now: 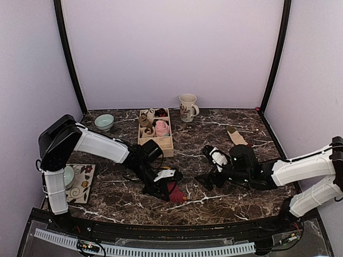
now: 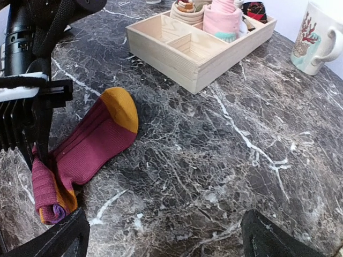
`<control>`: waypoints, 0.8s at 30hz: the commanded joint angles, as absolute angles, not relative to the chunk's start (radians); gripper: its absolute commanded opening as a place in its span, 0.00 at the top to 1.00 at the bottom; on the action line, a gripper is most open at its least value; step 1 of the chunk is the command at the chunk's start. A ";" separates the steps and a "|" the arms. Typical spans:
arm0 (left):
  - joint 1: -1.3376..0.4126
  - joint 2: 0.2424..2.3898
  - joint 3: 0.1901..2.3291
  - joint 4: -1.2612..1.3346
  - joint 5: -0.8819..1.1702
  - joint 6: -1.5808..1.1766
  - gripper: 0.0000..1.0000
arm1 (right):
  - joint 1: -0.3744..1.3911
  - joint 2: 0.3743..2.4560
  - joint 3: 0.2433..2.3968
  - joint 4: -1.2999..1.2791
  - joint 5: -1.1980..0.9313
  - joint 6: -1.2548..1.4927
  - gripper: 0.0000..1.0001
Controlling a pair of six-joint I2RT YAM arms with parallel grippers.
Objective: Roll the socks
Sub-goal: Roll the sock at the center of the board.
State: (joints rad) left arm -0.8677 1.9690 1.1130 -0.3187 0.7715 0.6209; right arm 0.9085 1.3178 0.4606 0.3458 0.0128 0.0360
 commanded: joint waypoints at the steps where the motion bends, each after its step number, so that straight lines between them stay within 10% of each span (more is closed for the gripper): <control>1: -0.876 2.028 1.092 -0.427 0.688 0.616 1.00 | 0.901 1.137 0.436 0.408 0.177 0.052 0.00; 24: -0.876 2.020 1.055 -0.355 0.646 0.612 1.00 | 1.095 1.506 0.471 0.634 -0.216 -0.091 0.24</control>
State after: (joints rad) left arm -0.8677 1.9686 1.1042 -0.2989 0.7727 0.6125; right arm 1.0908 1.4204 0.4187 0.4747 -0.1677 -0.0795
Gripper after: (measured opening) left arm 0.076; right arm 0.793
